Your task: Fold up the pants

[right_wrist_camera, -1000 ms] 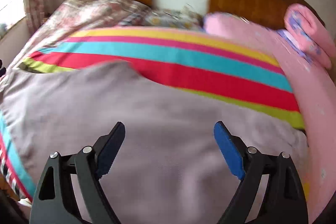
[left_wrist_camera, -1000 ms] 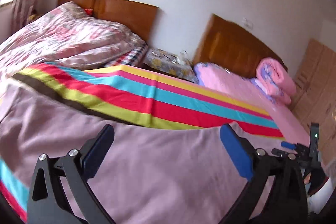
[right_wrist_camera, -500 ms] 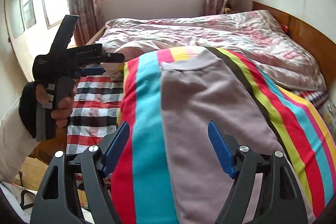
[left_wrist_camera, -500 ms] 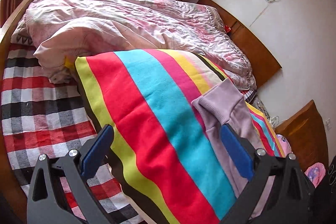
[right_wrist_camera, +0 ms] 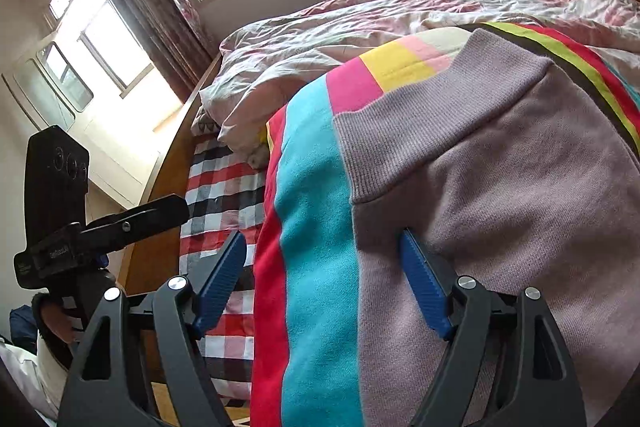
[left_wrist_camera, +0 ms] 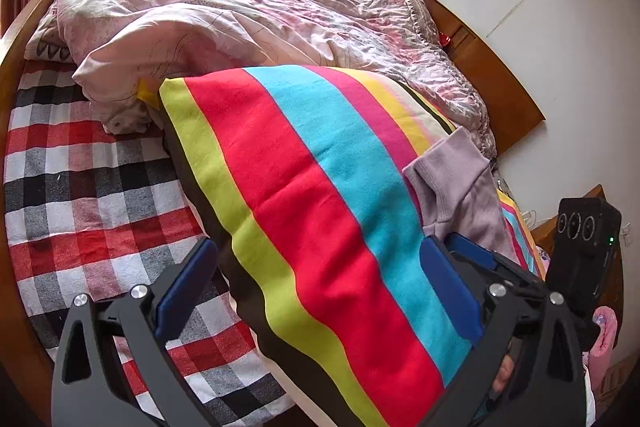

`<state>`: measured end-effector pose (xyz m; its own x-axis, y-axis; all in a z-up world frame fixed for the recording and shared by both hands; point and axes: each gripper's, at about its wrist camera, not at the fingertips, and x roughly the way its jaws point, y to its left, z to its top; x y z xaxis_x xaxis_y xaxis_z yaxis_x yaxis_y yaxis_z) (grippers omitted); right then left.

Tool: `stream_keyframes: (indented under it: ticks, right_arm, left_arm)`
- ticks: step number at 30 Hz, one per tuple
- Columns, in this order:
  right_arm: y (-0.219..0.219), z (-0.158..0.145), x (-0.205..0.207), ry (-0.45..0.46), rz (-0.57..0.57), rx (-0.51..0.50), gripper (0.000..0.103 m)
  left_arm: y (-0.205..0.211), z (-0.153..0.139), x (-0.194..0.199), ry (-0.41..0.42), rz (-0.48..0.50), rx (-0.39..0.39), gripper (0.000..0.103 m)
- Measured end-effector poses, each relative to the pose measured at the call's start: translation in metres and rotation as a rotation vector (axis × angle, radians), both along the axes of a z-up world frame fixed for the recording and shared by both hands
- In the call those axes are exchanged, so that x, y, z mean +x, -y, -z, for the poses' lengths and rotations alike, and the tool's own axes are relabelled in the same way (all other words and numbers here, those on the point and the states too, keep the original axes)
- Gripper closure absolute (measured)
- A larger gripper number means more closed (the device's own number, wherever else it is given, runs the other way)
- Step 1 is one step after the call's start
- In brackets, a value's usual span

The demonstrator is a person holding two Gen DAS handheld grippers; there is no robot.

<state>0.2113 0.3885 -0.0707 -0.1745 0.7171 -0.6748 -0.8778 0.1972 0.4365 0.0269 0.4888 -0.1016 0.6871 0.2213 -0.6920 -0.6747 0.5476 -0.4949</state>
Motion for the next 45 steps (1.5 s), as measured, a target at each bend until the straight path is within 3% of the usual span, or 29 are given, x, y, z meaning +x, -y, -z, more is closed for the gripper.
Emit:
stream_keyframes:
  ticks: [4, 8, 12, 15, 18, 21, 23, 27, 32, 34, 35, 36, 38, 40, 42, 43, 45]
  right_arm:
    - [0.009, -0.027, -0.008, 0.002, -0.014, 0.06, 0.026]
    - [-0.005, 0.004, -0.014, 0.051, -0.033, -0.09, 0.019]
    - [0.006, -0.007, -0.007, -0.011, -0.012, -0.058, 0.02]
    - [0.052, -0.05, -0.015, 0.167, 0.019, -0.017, 0.02]
    - [0.109, -0.073, -0.02, 0.304, 0.094, -0.009, 0.02]
    - [0.175, -0.075, -0.017, 0.334, 0.219, -0.008, 0.02]
    - [0.215, -0.066, -0.014, 0.335, 0.314, -0.036, 0.019]
    - [0.275, -0.046, -0.003, 0.281, 0.471, -0.077, 0.019]
    - [0.307, -0.034, 0.011, 0.217, 0.556, -0.063, 0.019]
    - [0.302, -0.03, 0.012, 0.211, 0.56, -0.066, 0.019]
    - [0.297, -0.029, 0.008, 0.21, 0.553, -0.069, 0.019]
    - [0.295, -0.028, 0.005, 0.211, 0.542, -0.07, 0.019]
    - [0.291, -0.025, -0.001, 0.221, 0.521, -0.077, 0.019]
    - [0.288, -0.023, -0.005, 0.23, 0.509, -0.085, 0.019]
    - [0.289, -0.021, -0.006, 0.233, 0.508, -0.095, 0.019]
    - [0.29, -0.021, -0.006, 0.237, 0.508, -0.1, 0.019]
    - [0.292, -0.019, -0.006, 0.238, 0.513, -0.122, 0.019]
  left_arm:
    - [0.001, 0.0, -0.003, 0.003, -0.001, -0.003, 0.002]
    - [0.005, -0.002, 0.002, 0.016, 0.007, -0.01, 0.002]
    - [0.009, -0.006, 0.007, 0.036, 0.024, -0.028, 0.002]
    - [0.007, -0.012, 0.008, 0.072, 0.033, -0.06, 0.002]
    - [0.008, -0.021, 0.021, 0.152, 0.102, -0.103, 0.002]
    - [0.011, -0.022, 0.054, 0.232, 0.213, -0.193, 0.002]
    - [0.008, -0.017, 0.076, 0.275, 0.237, -0.233, 0.003]
    - [-0.005, 0.009, 0.114, 0.261, 0.239, -0.357, 0.025]
    - [-0.016, 0.032, 0.126, 0.28, 0.219, -0.436, 0.029]
    - [-0.021, 0.033, 0.129, 0.31, 0.23, -0.443, 0.052]
    - [-0.022, 0.033, 0.132, 0.304, 0.235, -0.447, 0.074]
    - [-0.022, 0.031, 0.133, 0.289, 0.23, -0.434, 0.078]
    - [-0.019, 0.024, 0.137, 0.264, 0.239, -0.385, 0.078]
    - [-0.021, 0.029, 0.14, 0.251, 0.218, -0.386, 0.073]
    - [-0.029, 0.044, 0.14, 0.317, 0.207, -0.449, 0.053]
    - [-0.033, 0.049, 0.14, 0.372, 0.211, -0.474, 0.049]
    - [-0.034, 0.051, 0.14, 0.4, 0.209, -0.475, 0.048]
